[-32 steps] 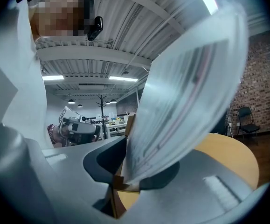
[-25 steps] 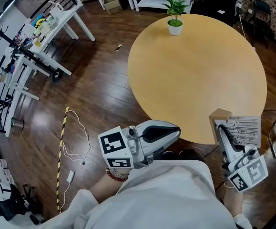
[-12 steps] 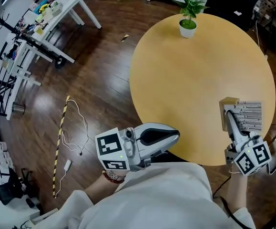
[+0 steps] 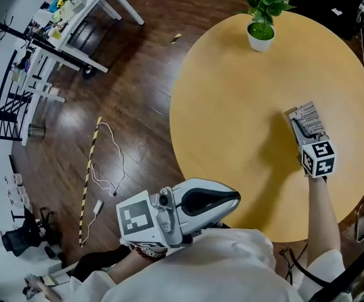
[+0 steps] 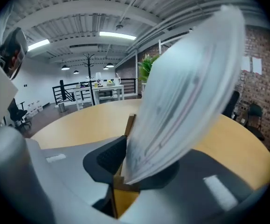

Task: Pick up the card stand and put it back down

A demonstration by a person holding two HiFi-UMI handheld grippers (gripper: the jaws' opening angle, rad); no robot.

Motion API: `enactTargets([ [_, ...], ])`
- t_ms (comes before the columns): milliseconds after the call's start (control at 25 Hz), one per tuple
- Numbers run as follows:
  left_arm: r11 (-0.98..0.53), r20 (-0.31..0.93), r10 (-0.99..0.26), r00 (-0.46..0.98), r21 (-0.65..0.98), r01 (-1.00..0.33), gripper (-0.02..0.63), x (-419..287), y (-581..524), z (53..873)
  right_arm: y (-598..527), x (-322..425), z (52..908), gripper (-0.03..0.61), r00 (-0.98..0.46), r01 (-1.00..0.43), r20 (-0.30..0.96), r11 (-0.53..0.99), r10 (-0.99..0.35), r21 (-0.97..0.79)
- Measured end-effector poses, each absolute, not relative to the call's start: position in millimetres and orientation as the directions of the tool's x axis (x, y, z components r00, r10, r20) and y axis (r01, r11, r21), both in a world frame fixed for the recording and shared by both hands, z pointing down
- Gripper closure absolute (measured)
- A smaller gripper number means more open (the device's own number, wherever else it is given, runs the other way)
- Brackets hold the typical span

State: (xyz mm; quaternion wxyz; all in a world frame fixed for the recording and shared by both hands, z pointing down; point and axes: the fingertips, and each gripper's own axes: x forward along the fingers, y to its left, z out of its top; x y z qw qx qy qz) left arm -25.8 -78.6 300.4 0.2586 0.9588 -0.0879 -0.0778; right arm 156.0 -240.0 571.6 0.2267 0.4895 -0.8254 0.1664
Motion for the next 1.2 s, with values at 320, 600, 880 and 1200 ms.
enactTargets([
  [320, -0.807, -0.055, -0.276, 0.959, 0.556, -0.200, 0.630, -25, -93, 325, -259, 145, 615, 0.488, -0.525, -0.771, 0.580, 0.637, -0.623, -0.013],
  [600, -0.826, -0.069, -0.225, 0.972, 0.543, -0.153, 0.629, -5, -85, 324, -252, 147, 628, 0.385, -0.515, -0.747, 0.612, 0.664, -0.600, 0.022],
  [880, -0.831, -0.061, -0.233, 0.971, 0.531, -0.166, 0.629, -8, -77, 319, -213, 200, 615, 0.293, -0.385, -0.861, 0.602, 0.507, -0.700, 0.039],
  [1200, -0.880, -0.124, -0.190, 0.974, 0.462, -0.113, 0.630, -43, -28, 298, -62, 235, 493, 0.301, -0.199, -0.977, 0.440, 0.214, -0.875, -0.016],
])
